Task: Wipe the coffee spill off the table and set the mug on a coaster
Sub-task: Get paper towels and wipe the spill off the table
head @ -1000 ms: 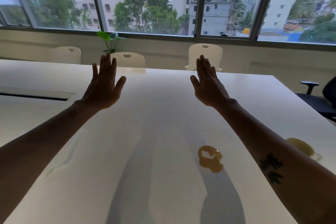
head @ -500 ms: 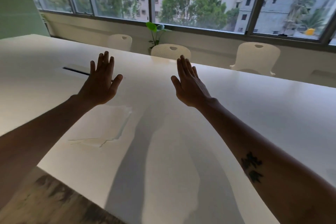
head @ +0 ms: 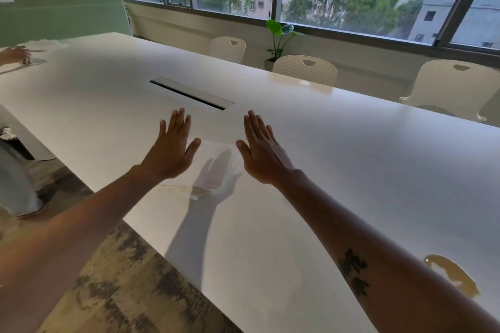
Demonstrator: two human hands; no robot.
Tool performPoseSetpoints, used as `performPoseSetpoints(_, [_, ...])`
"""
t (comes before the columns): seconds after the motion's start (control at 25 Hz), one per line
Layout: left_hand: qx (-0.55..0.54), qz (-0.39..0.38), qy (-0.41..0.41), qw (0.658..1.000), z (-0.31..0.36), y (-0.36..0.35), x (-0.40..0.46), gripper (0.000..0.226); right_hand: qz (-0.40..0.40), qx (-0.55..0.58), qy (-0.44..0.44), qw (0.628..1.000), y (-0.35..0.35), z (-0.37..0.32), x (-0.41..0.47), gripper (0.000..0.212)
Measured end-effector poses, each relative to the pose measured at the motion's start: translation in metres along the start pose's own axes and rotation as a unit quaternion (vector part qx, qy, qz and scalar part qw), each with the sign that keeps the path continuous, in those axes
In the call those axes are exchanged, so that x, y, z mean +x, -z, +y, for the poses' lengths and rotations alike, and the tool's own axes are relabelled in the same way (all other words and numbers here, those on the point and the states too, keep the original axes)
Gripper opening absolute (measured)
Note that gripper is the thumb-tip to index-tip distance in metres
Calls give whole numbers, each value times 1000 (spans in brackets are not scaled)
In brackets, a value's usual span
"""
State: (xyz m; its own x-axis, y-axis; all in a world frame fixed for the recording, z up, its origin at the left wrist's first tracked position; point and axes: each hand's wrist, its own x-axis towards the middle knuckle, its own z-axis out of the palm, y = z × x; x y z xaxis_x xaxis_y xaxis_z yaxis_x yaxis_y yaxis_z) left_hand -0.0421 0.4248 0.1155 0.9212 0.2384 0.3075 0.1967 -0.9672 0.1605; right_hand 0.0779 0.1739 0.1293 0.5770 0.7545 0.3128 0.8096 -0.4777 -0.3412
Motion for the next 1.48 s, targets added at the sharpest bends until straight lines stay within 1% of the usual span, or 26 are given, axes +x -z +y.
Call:
performPoseSetpoints(0.12, [-11, -38, 22, 999, -6, -28, -21, 83, -23, 7, 1, 1000, -32, -6, -7, 72])
performPoseSetpoints(0.32, [-44, -92, 47, 994, -3, -73, -51, 77, -76, 10, -25, 997, -76, -2, -35, 71])
performPoseSetpoints(0.44, [-69, -107, 50, 991, -1, -91, -62, 79, -113, 4, -47, 993, -94, 0, -54, 71])
performPoseSetpoints(0.52, [-82, -104, 48, 990, -1, -96, -65, 86, -117, -6, -55, 992, -101, 1, -63, 72])
performPoseSetpoints(0.64, [-82, -81, 28, 993, 5, -97, -59, 96, -82, -17, -72, 994, -103, 0, -67, 74])
performPoseSetpoints(0.72, [-84, -62, 16, 994, 13, -97, -51, 95, -40, -16, -108, 993, -101, 1, -67, 72])
performPoseSetpoints(0.8, [-64, -53, 5, 996, 24, -98, -45, 94, 30, -21, -138, 990, -97, 4, -68, 57])
performPoseSetpoints(0.88, [-29, -57, -2, 998, 33, -103, -41, 93, 104, -23, -124, 987, -98, 6, -73, 37])
performPoseSetpoints(0.96, [-11, -53, 4, 999, 39, -108, -37, 84, 149, -21, -106, 983, -99, 7, -79, 23])
performPoseSetpoints(1.08, [6, -25, 3, 1000, 43, -109, -33, 61, 158, -28, -114, 980, -100, 10, -83, 15])
performPoseSetpoints(1.2, [7, 14, 17, 1000, 45, -106, -27, 46, 145, -37, -116, 982, -102, 15, -83, 16])
performPoseSetpoints(1.28, [-15, 64, 19, 998, 48, -98, -23, 29, 135, -49, -120, 982, -102, 15, -84, 18])
performPoseSetpoints(1.36, [-9, 107, 24, 994, 51, -88, -18, 16, 132, -57, -128, 981, -103, 15, -84, 19])
performPoseSetpoints(1.48, [14, 118, 43, 992, 53, -70, -14, 9, 133, -63, -145, 978, -103, 13, -89, 20])
